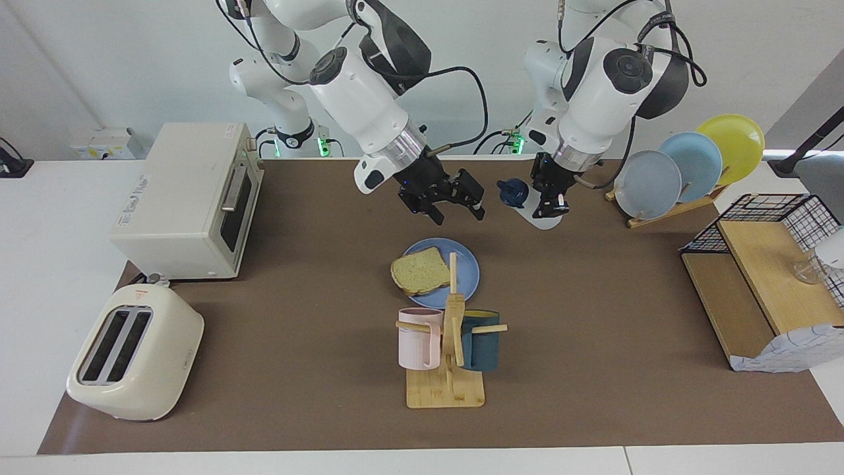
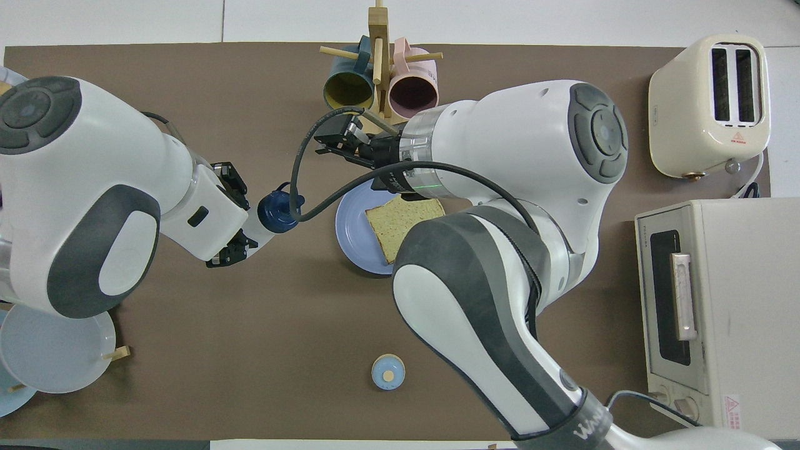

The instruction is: Put bread on plate and add seasoning

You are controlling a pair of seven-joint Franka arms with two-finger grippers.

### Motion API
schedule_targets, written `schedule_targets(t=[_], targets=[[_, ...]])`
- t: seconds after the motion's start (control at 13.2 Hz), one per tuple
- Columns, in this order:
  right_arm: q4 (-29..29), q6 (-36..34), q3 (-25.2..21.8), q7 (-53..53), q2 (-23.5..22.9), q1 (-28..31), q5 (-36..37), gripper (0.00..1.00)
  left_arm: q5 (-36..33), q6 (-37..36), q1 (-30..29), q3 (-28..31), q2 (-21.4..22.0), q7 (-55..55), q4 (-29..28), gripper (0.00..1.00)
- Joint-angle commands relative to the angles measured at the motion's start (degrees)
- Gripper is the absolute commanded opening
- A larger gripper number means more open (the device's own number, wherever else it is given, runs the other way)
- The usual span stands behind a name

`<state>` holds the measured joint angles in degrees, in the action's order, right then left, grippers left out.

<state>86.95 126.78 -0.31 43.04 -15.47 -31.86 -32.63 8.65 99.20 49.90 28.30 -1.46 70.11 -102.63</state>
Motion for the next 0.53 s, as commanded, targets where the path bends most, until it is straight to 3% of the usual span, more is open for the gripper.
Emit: schedule_targets(t=[0.0, 0.23, 0.45], targets=[[-3.1, -2.9, 0.1, 1.4, -1.7, 0.0, 0.3, 1.0, -1.1, -0.3, 1.1, 0.4, 2.3, -1.2, -1.9, 0.0], [-3.2, -8.2, 0.0, 1.4, -1.3, -0.1, 0.8, 0.99, -1.1, -0.1, 1.0, 0.4, 2.3, -1.2, -1.9, 0.0], [-8.0, -15.2, 0.3, 1.9, -1.2, -0.6, 4.7, 0.86, -1.1, 0.2, 1.0, 0.3, 2.3, -1.6, -1.9, 0.0]])
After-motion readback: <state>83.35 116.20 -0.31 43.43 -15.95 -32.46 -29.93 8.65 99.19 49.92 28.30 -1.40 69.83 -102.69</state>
